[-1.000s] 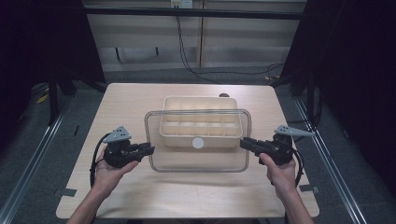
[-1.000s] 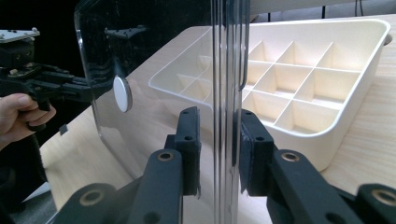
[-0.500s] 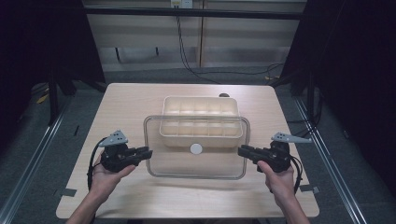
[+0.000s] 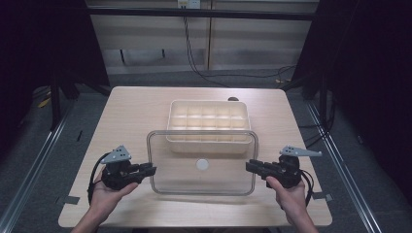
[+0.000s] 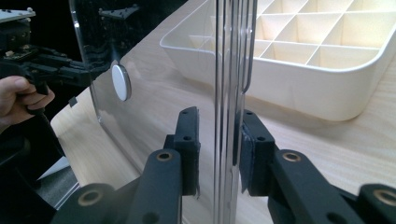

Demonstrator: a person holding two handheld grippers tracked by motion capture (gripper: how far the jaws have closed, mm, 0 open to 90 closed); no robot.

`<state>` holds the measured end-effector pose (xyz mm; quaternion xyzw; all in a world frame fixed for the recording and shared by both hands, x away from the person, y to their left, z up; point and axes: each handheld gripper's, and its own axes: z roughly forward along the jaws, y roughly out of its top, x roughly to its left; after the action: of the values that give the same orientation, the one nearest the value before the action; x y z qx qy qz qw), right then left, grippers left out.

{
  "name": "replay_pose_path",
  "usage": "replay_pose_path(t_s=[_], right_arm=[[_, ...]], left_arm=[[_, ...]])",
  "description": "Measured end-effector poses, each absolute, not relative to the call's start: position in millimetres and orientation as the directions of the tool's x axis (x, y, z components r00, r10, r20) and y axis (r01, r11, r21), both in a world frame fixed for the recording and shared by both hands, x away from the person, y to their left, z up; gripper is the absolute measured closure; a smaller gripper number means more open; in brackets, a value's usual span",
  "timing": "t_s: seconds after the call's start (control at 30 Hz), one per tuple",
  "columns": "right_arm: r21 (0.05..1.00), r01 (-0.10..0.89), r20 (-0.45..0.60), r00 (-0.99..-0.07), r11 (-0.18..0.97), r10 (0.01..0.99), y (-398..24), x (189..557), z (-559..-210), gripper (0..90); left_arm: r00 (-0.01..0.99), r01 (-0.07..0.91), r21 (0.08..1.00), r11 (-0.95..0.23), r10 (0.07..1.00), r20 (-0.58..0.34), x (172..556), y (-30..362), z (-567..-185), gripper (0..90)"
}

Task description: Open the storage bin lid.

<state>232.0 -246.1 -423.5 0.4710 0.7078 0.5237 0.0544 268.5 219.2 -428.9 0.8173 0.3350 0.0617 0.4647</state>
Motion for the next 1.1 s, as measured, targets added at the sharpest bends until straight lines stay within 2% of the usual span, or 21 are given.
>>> replay_pose_path(t_s=[0.57, 1.1], right_arm=[[0.764, 0.645, 0.426, -0.524, 0.017, 0.737, -247.5, 222.3, -444.6, 70.6], [0.736, 0.676, 0.417, -0.505, 0.046, 0.756, -246.1, 224.4, -459.2, 68.7]], left_arm=[[0.772, 0.522, 0.760, -0.386, 0.593, -0.229, 259.5, 213.8, -448.1, 73.9], [0.781, 0.513, 0.757, -0.404, 0.586, -0.216, 258.6, 211.0, -456.7, 68.8]])
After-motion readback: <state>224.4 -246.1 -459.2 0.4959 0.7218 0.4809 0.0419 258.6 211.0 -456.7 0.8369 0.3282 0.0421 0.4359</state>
